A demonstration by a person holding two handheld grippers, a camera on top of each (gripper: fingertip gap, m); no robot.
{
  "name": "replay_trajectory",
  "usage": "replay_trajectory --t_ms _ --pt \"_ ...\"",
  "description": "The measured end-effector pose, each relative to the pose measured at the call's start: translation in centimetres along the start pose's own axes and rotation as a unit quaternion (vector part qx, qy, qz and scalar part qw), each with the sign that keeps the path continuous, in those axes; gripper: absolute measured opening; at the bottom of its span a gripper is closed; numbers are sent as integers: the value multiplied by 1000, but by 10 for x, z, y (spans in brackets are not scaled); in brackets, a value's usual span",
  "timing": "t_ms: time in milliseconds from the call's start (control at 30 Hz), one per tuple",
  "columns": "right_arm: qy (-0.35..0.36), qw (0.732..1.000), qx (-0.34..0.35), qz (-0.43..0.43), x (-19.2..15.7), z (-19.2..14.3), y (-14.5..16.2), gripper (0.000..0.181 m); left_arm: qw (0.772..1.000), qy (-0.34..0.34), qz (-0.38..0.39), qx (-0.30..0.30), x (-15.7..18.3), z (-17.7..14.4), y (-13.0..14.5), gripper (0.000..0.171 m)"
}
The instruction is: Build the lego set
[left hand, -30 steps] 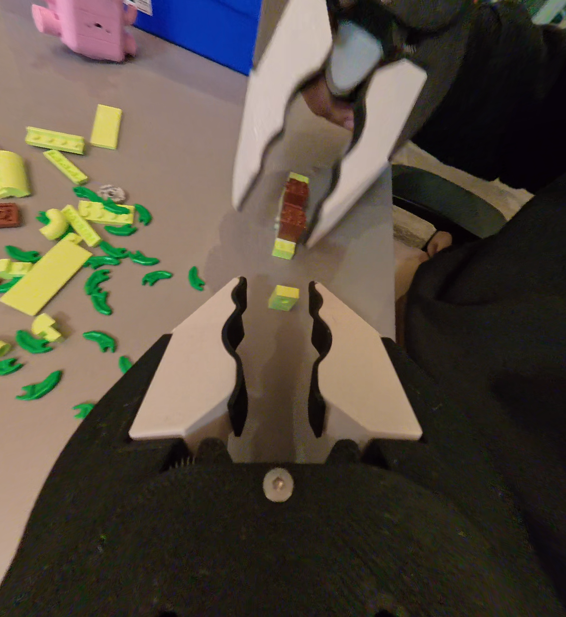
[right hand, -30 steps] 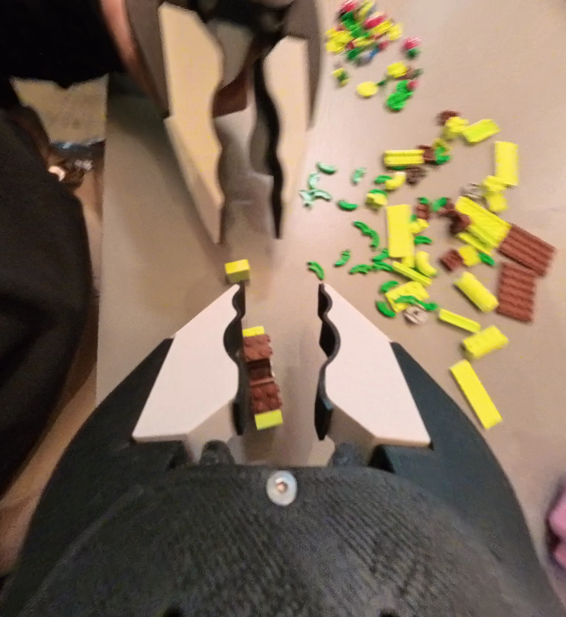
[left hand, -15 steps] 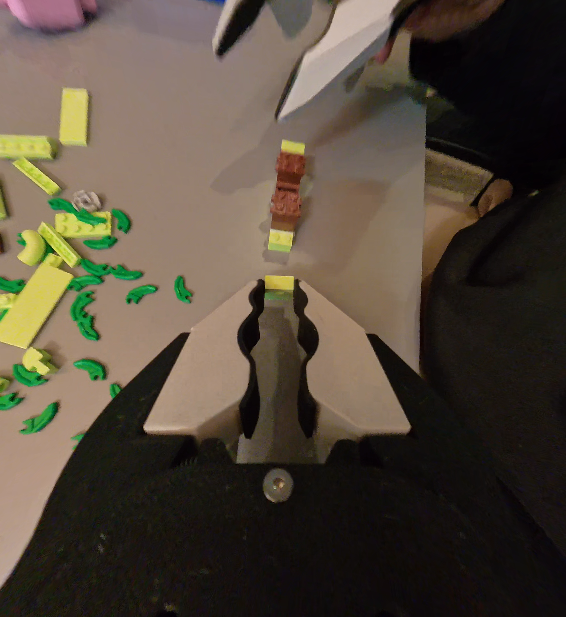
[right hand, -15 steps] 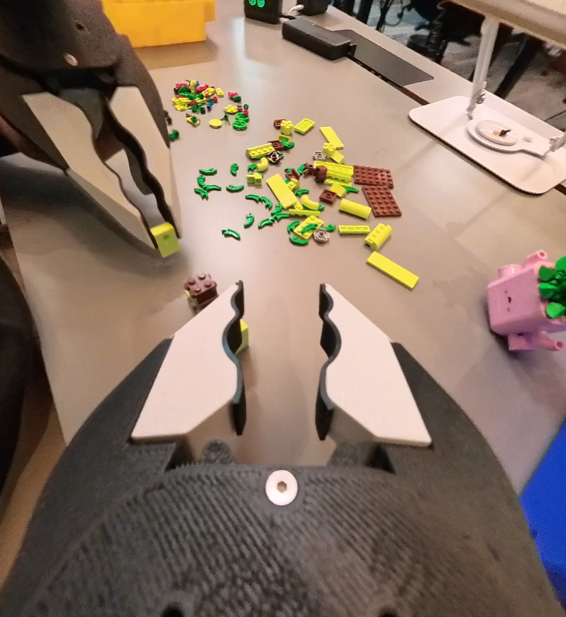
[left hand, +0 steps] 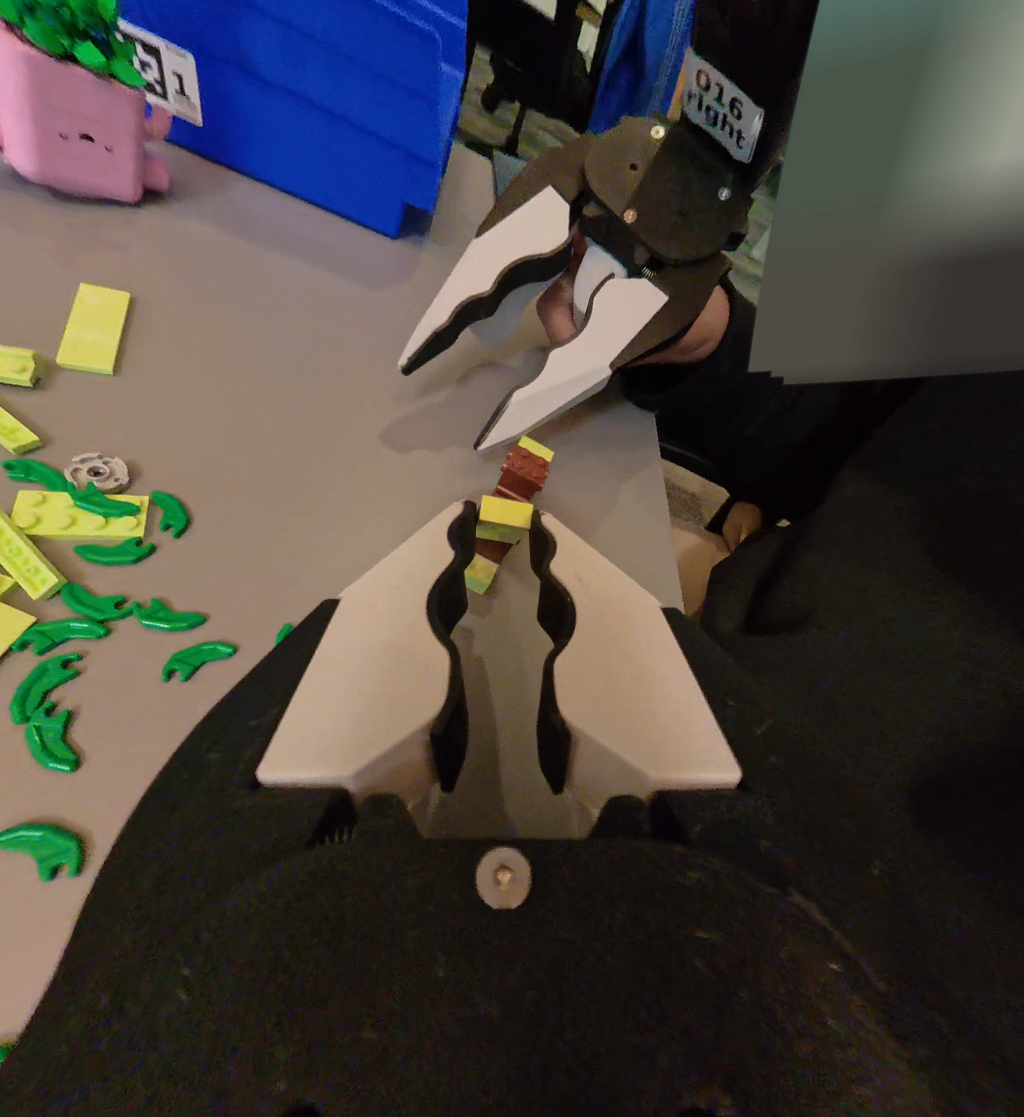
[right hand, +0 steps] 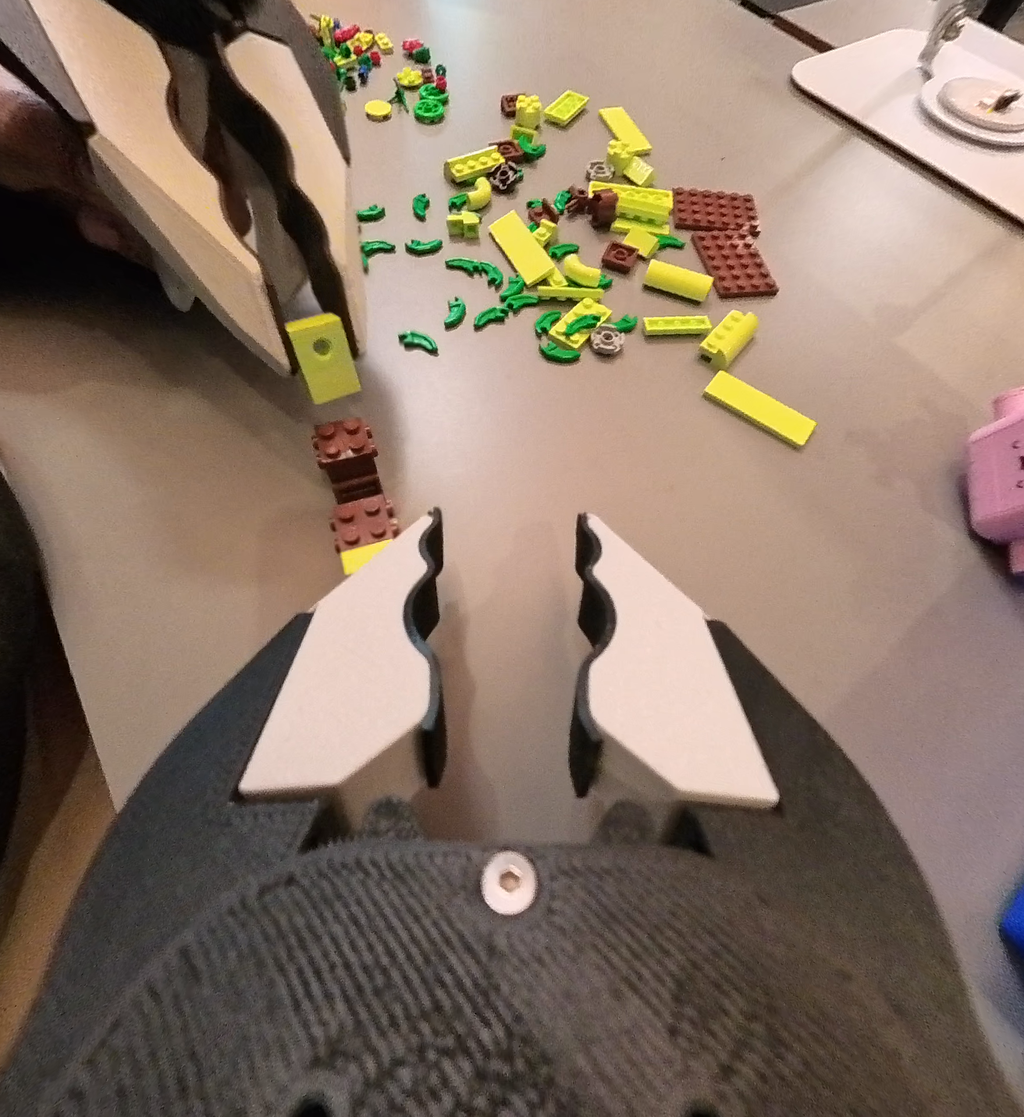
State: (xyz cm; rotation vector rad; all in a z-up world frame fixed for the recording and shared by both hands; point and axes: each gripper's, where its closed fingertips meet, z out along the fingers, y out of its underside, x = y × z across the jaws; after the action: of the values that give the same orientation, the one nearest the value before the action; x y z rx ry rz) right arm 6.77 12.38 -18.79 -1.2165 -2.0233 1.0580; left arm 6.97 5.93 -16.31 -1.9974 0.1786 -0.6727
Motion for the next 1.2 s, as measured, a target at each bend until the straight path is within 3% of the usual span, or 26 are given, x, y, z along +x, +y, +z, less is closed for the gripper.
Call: replay_trajectory --t_ms 133,300,433,600,900,1200 --pt "-34 999 2 -2 -11 -1 0 47 999 5 4 -32 2 6 7 15" --pt "-82 992 83 38 -13 -21 -19 44 999 5 31 -39 -4 -2 8 14" --pt "-153 983 75 65 -37 -23 -19 61 997 28 51 -55 -7 -6 10 14" --pt "-105 994 16 19 -51 -2 -9 48 992 74 61 -77 0 0 13 14" --pt "-74 996 -43 -31 -56 23 0 17 991 65 82 -88 -4 3 14 14" --pt "-97 993 -50 -40 -63 23 2 15 986 70 90 -120 0 5 25 14"
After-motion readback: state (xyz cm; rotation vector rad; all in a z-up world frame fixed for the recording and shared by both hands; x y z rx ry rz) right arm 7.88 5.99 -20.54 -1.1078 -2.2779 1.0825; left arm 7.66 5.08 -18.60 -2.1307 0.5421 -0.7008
